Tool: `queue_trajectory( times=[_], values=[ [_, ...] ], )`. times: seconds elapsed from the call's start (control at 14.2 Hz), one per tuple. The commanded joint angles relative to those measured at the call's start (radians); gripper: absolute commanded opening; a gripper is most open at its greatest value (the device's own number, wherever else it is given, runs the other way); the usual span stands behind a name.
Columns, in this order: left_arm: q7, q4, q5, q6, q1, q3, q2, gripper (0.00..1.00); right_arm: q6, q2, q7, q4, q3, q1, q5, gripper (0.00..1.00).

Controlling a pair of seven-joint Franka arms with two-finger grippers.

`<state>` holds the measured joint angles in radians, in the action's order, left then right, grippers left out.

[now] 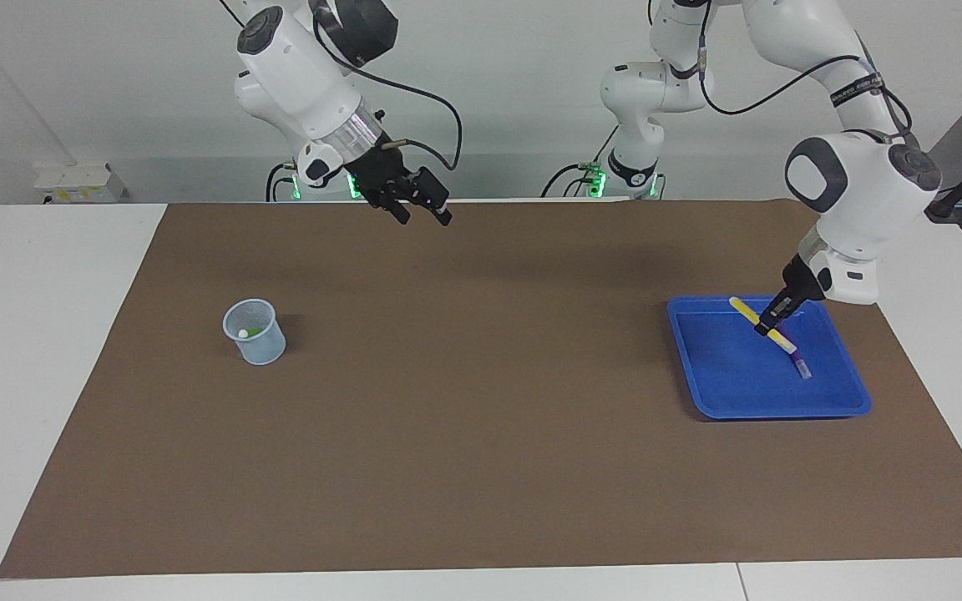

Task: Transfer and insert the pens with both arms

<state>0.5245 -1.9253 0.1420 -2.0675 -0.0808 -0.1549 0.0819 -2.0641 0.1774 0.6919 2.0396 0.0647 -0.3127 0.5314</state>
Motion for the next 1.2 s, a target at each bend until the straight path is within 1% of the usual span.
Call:
queue_trajectory(
  times=[0.0, 0.14, 0.35, 0.49, 0.7, 0.85, 1.13],
  values=[
    [0.161, -0.004, 0.002, 0.049, -0.027, -0.009, -0.075, 0.00, -0.019, 0.008, 0.011, 0.014, -0.002, -0.002, 0.029, 1.00],
    [0.256, -0.004, 0.002, 0.072, -0.042, -0.008, -0.122, 0.00, -0.021, 0.010, 0.009, 0.016, -0.002, -0.002, 0.029, 1.00],
    [0.443, -0.006, 0.001, 0.102, -0.059, 0.021, -0.181, 0.00, -0.027, 0.010, 0.000, 0.017, 0.000, -0.003, 0.029, 1.00],
    [0.587, -0.006, 0.001, 0.119, -0.074, 0.052, -0.212, 0.00, -0.074, 0.004, 0.001, 0.017, 0.000, -0.028, 0.029, 1.00],
    [0.802, -0.011, -0.010, 0.138, -0.080, 0.133, -0.243, 0.00, -0.112, -0.001, 0.004, 0.014, 0.000, -0.072, 0.033, 1.00],
    [0.902, -0.014, -0.025, 0.150, -0.080, 0.181, -0.261, 0.00, -0.151, -0.004, 0.003, 0.014, 0.000, -0.082, 0.077, 1.00],
    [1.070, -0.015, -0.042, 0.185, -0.080, 0.274, -0.292, 0.00, -0.182, -0.012, 0.006, 0.007, 0.000, -0.082, 0.128, 1.00]
  ],
)
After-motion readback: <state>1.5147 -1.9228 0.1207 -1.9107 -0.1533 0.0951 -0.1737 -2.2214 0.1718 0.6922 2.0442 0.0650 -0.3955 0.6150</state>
